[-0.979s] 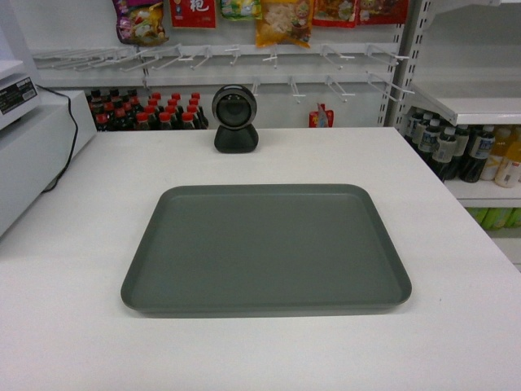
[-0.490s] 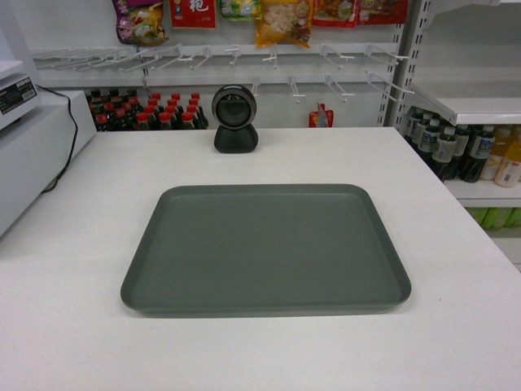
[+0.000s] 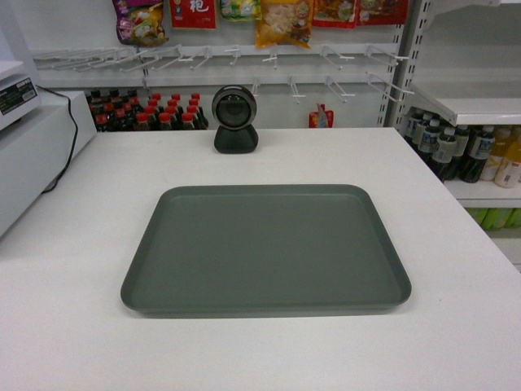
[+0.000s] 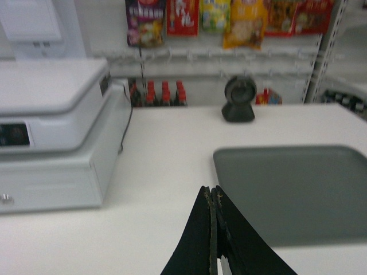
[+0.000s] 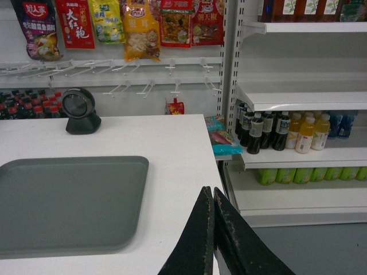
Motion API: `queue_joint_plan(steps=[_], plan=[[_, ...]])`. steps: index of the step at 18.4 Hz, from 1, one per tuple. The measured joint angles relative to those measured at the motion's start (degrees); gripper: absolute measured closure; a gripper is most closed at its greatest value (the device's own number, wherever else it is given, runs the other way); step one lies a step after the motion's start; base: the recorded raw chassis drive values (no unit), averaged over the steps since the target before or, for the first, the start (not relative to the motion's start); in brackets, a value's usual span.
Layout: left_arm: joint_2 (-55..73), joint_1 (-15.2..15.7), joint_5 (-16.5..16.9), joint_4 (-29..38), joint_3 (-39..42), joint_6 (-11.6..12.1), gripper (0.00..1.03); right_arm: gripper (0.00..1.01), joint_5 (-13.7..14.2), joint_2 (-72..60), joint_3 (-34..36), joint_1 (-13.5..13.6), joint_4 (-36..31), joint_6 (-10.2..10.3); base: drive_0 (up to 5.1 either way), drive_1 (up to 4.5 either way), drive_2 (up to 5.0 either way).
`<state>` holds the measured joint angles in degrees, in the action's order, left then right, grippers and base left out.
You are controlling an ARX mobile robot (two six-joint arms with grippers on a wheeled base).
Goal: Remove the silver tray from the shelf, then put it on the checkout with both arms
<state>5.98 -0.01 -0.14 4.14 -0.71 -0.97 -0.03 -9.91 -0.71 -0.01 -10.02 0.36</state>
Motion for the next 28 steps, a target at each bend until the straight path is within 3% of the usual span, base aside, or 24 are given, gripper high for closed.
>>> queue_joint_plan(steps=[1,3,10,18,19,28], plan=[[-4.04,0.0,0.15,-5.01,0.13,0.0,1.02,0.98,0.04,1.99,-0.04,0.0,2.99,0.02,0.0,0.0,0.0],[-5.44,0.0,0.2,-3.41,0.11,0.0,1.02,0.98,-0.09,6.58,-0.02,0.0,9.79,-0.02,0.0,0.0,0.0],[-5.4,0.0,0.15,-4.42,0.13,-0.02,1.02,0.98,0.0,9.68,-0.02,0.0,10.19,0.0,0.0,0.0,0.0],[-5.4,0.0,0.11,-4.37,0.13,0.0,0.12,0.09,0.02,9.68,-0.02,0.0,10.25,-0.02,0.0,0.0,0.0],[-5.4,0.0,0.11,-4.37,0.13,0.04,0.03,0.01,0.04,9.68,-0.02,0.0,10.25,0.0,0.0,0.0,0.0],[-5.4,0.0,0.11,-4.39,0.13,0.02,0.05,0.03,0.02,9.68,-0.02,0.0,10.25,0.0,0.0,0.0,0.0]])
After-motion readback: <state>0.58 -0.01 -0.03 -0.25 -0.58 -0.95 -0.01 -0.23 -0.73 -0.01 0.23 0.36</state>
